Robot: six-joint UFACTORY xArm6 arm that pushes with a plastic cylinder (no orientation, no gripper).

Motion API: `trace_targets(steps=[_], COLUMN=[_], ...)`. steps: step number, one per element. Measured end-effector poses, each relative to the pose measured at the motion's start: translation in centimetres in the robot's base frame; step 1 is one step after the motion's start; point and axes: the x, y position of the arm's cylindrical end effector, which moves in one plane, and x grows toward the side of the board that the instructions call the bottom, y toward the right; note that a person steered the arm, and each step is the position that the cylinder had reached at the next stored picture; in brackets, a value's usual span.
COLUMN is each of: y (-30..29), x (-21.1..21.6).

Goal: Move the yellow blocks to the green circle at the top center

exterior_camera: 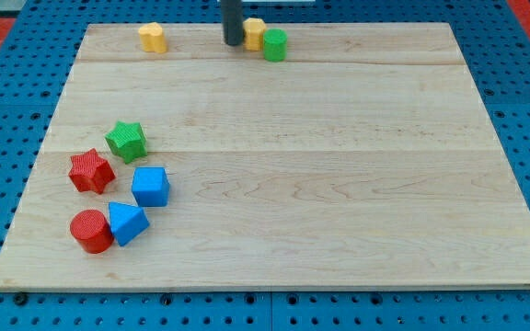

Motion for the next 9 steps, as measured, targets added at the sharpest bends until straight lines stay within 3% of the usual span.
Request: trace_targets(steps=[1, 2, 3, 4, 5, 6, 7, 8, 9], y=[-1.3, -10.2, -19.6, -19.9, -15.3, -5.3, -9.9, -10.6, -3.8], x=[4.4, 4.7, 2.3, -3.1, -4.7, -1.5, 2.7, 6.9, 6.2])
